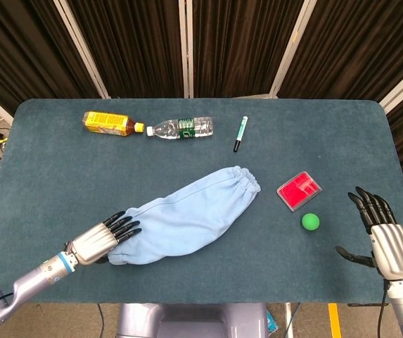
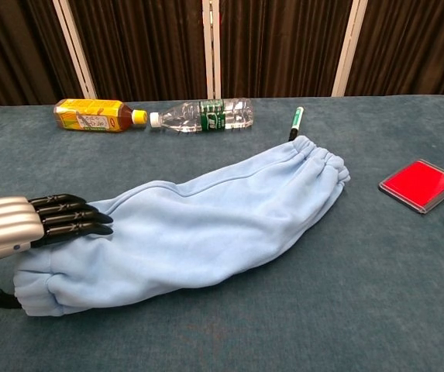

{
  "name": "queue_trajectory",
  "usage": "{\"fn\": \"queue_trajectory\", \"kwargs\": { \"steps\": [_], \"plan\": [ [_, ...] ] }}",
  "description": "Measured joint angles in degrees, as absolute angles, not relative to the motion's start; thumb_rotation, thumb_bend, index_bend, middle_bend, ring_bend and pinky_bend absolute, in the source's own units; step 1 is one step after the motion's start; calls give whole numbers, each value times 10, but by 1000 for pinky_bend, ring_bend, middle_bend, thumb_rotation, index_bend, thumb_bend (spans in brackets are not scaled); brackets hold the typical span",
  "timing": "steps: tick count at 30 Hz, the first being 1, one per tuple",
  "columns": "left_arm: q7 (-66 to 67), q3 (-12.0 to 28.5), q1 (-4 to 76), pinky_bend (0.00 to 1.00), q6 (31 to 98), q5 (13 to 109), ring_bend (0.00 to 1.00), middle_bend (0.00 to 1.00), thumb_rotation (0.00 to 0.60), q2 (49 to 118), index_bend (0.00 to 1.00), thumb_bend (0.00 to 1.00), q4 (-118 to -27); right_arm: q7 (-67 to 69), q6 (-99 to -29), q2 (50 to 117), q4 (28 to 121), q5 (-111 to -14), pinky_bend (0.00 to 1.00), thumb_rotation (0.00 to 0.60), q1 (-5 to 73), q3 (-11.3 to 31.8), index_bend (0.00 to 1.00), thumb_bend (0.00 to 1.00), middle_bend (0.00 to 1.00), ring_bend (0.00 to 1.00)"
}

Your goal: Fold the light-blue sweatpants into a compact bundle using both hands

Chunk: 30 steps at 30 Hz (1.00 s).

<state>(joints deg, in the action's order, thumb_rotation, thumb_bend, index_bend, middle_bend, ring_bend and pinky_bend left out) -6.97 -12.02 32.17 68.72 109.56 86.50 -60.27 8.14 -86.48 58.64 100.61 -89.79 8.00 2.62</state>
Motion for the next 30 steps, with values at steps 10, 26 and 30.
{"fn": "queue_trajectory", "kwargs": {
  "steps": [10,26,30],
  "plan": [
    [-64,-119,333,0,673,1089,0,0,600,879,0,177,-604,88,-866,584,1006,-899,0,600,77,30,0,0,0,0],
    [-74,-123,339,0,664,1075,0,0,600,904,0,569,-579,90,-863,584,1004,-901,0,600,75,33,0,0,0,0],
    [-73,-122,341,0,665,1074,0,0,600,903,0,579,-581,91,-863,583,1004,-901,0,600,75,33,0,0,0,0]
  ]
}}
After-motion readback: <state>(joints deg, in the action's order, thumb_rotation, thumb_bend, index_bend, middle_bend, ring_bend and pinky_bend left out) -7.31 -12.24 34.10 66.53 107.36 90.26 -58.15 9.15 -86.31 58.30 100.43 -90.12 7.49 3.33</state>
